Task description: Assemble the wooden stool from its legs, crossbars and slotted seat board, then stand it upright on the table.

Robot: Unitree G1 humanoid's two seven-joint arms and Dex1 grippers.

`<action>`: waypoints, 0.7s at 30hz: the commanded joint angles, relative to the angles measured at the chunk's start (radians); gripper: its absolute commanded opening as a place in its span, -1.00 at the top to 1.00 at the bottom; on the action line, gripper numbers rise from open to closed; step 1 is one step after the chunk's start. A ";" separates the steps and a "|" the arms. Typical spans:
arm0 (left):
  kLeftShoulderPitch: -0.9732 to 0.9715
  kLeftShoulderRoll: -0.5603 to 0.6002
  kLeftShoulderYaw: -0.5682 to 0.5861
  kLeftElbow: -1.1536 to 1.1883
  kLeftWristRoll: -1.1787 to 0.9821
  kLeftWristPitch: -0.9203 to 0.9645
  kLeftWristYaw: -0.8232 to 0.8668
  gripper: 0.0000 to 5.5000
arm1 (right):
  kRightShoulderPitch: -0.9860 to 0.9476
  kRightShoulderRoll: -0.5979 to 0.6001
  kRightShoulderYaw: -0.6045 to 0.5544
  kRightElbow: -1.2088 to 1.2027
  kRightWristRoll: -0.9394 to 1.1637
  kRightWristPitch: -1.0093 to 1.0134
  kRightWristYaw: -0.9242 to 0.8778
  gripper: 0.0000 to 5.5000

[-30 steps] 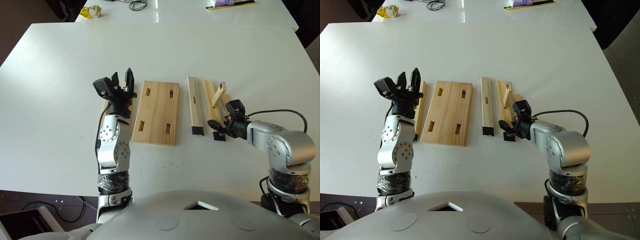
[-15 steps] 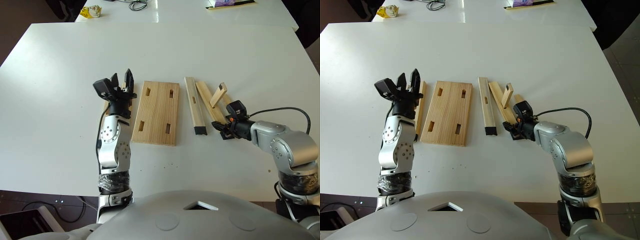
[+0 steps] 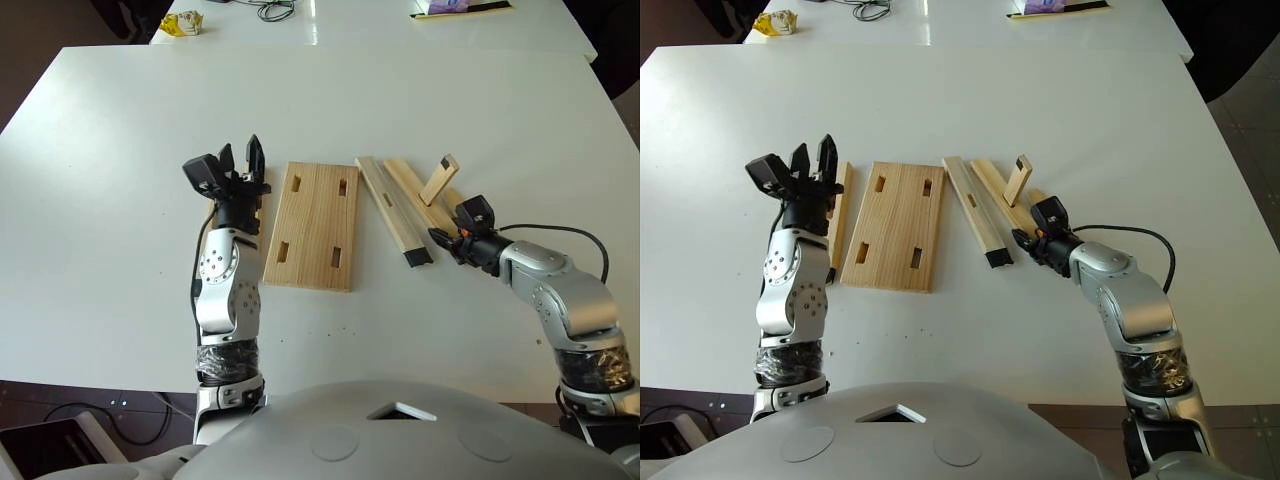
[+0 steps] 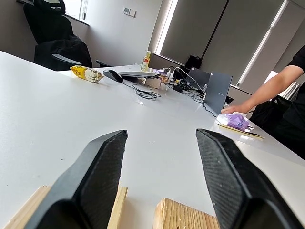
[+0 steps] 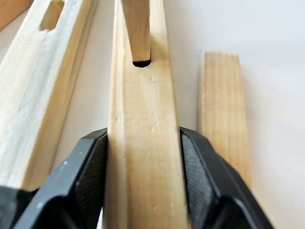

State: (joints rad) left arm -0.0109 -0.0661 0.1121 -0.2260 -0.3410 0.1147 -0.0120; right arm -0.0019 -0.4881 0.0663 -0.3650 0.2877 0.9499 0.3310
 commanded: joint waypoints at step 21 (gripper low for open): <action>-0.060 0.080 0.073 -0.045 -0.312 0.118 -0.213 0.03 | -0.652 0.134 -0.404 0.377 0.498 0.292 0.300 0.25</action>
State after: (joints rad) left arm -0.0549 -0.0159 0.2054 -0.2399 -0.5888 0.1769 -0.1597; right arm -0.6133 -0.3161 -0.3463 -0.0429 0.7527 1.2978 0.5388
